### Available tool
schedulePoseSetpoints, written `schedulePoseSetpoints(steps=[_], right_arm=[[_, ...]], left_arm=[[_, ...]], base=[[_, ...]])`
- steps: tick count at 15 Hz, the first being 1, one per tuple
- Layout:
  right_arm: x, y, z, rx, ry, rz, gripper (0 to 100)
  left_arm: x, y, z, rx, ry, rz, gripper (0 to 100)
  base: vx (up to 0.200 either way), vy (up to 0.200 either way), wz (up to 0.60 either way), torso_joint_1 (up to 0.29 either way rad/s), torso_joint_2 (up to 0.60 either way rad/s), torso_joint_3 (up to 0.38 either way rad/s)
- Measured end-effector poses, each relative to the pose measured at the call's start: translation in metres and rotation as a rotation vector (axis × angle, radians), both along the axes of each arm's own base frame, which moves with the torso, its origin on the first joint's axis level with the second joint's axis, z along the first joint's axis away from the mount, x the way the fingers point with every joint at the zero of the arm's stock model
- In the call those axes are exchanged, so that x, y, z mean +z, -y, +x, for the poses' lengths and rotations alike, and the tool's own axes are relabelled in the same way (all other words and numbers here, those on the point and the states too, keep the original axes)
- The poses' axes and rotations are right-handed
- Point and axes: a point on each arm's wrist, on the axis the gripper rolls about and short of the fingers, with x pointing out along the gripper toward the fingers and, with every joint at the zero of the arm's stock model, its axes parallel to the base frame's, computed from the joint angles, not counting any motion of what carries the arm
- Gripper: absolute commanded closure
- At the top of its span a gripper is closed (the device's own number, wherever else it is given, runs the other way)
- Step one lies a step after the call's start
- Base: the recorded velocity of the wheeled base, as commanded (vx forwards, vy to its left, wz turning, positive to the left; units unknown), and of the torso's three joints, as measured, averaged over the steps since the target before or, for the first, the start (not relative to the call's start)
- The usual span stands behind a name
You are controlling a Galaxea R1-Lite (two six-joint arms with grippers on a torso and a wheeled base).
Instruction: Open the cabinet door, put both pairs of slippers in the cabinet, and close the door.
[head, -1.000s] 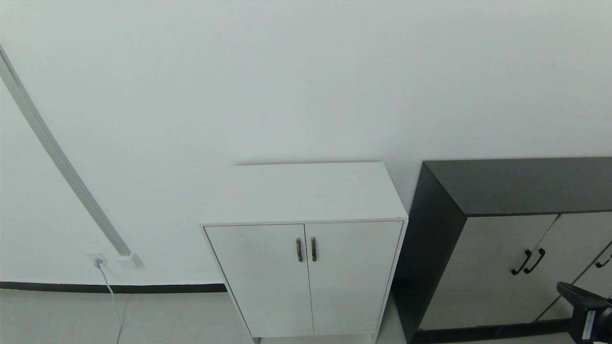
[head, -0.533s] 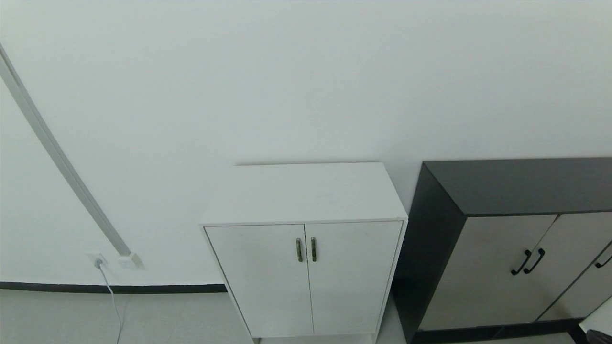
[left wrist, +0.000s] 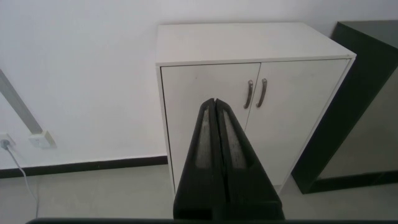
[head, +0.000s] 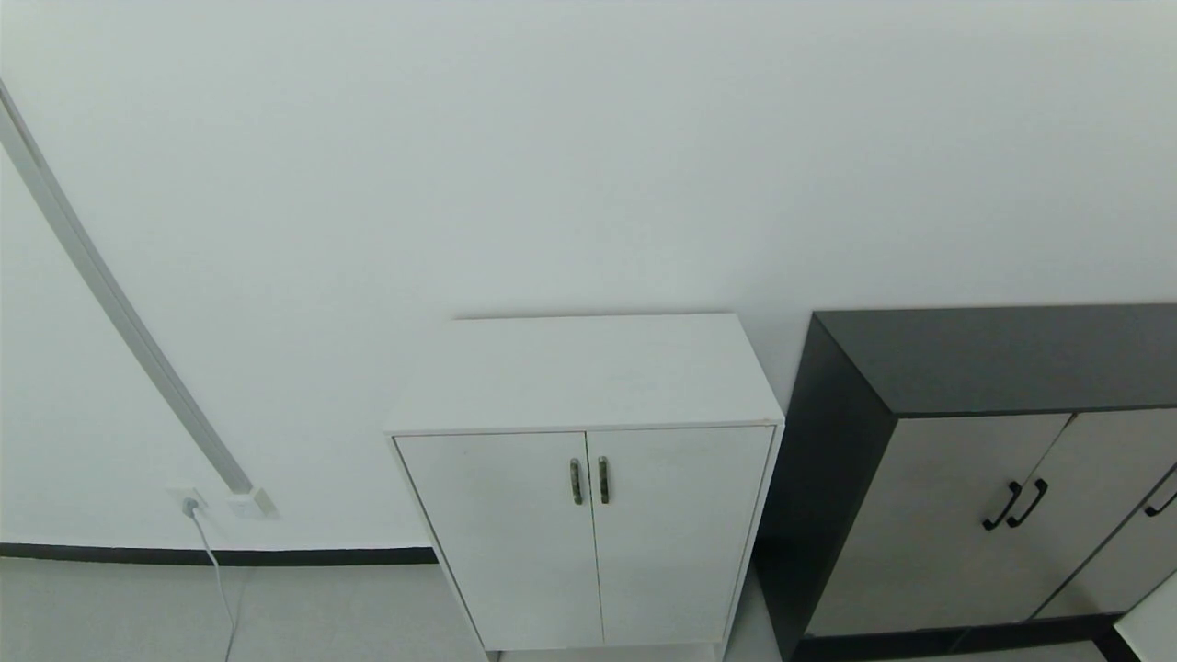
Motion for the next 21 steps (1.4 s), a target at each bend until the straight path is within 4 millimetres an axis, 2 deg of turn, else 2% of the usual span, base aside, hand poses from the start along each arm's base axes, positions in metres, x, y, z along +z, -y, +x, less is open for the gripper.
schedulePoseSetpoints(steps=[2,9,18,21], right_arm=[[-0.003,0.0,-0.004,0.0,0.02,0.006,100],[-0.003,0.001,-0.016,-0.164,0.165,0.013,100],[-0.006,0.001,-0.03,-0.116,0.346,0.034,100],[-0.006,0.003,-0.032,-0.222,0.378,0.095,100]], left_arm=[[0.0,0.0,0.0,0.0,0.0,0.0,100],[0.0,0.0,0.0,0.0,0.0,0.0,100],[0.0,0.0,0.0,0.0,-0.001,0.002,100],[0.0,0.0,0.0,0.0,0.0,0.001,100]], base=[[0.0,0.0,0.0,0.0,0.0,0.0],[0.0,0.0,0.0,0.0,0.0,0.0],[0.0,0.0,0.0,0.0,0.0,0.0],[0.0,0.0,0.0,0.0,0.0,0.0]])
